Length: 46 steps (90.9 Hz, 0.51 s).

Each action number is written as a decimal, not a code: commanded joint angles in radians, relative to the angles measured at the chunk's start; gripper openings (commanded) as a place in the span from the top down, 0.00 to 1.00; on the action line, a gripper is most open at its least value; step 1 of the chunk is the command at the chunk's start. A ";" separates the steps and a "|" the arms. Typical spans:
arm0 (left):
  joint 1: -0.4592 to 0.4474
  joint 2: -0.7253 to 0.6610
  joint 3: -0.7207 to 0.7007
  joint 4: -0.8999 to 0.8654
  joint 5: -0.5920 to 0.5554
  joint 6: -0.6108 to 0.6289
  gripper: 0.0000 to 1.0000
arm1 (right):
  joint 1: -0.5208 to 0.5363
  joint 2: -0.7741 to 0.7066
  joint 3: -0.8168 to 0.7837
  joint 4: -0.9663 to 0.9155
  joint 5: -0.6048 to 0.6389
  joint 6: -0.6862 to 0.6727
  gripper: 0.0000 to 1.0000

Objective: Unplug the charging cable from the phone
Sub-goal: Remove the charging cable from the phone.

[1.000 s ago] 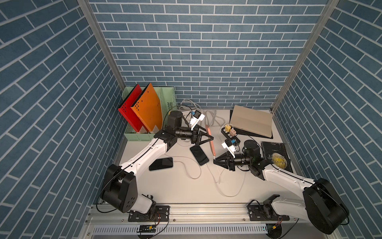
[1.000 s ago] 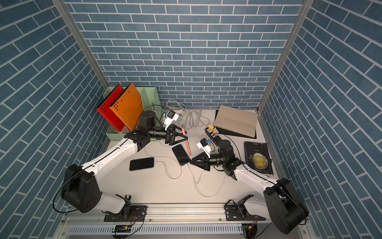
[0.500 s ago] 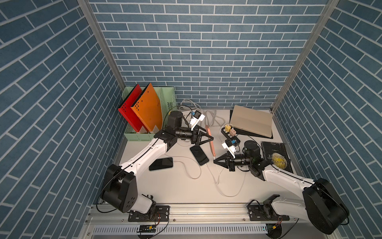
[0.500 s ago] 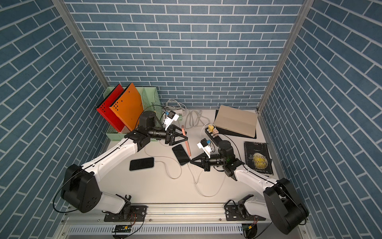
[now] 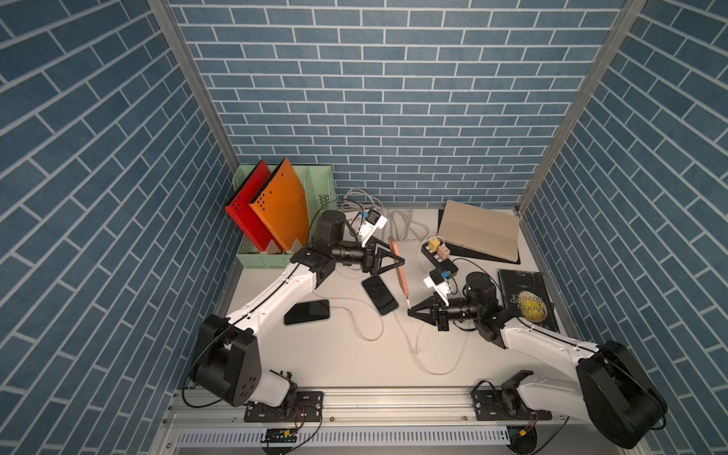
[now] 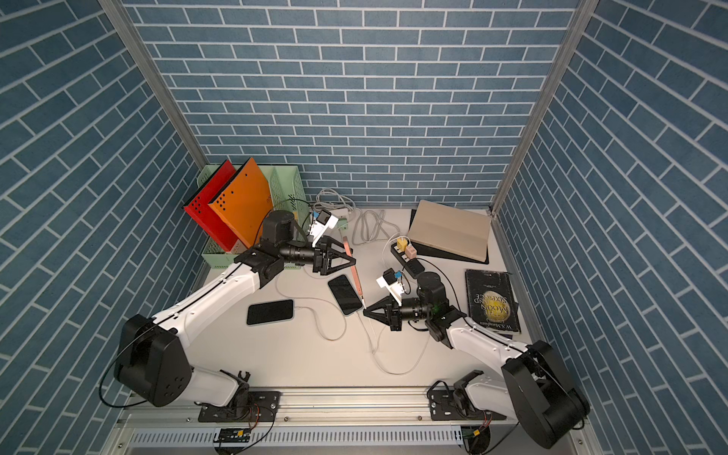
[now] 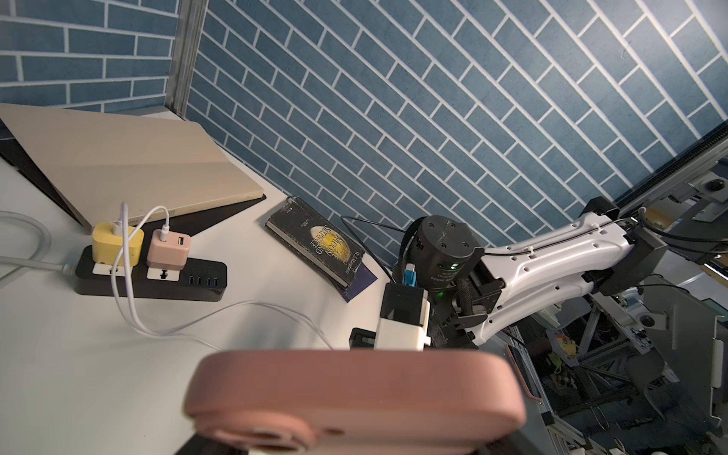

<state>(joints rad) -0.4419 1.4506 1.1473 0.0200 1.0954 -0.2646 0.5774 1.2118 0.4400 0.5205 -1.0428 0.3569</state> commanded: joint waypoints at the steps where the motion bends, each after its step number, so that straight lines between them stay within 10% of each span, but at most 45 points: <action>1: 0.007 -0.044 0.028 0.047 0.002 0.004 0.97 | 0.005 0.005 0.004 -0.041 0.011 -0.057 1.00; 24: 0.008 -0.059 0.022 0.043 -0.005 0.004 0.97 | 0.004 0.109 0.129 -0.281 0.211 -0.089 1.00; 46: 0.009 -0.060 0.017 0.040 -0.006 0.004 0.96 | 0.001 0.196 0.248 -0.562 0.661 -0.076 1.00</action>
<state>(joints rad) -0.4381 1.4193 1.1473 0.0200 1.0740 -0.2646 0.5777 1.3724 0.6273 0.1604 -0.6678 0.3054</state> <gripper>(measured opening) 0.818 0.060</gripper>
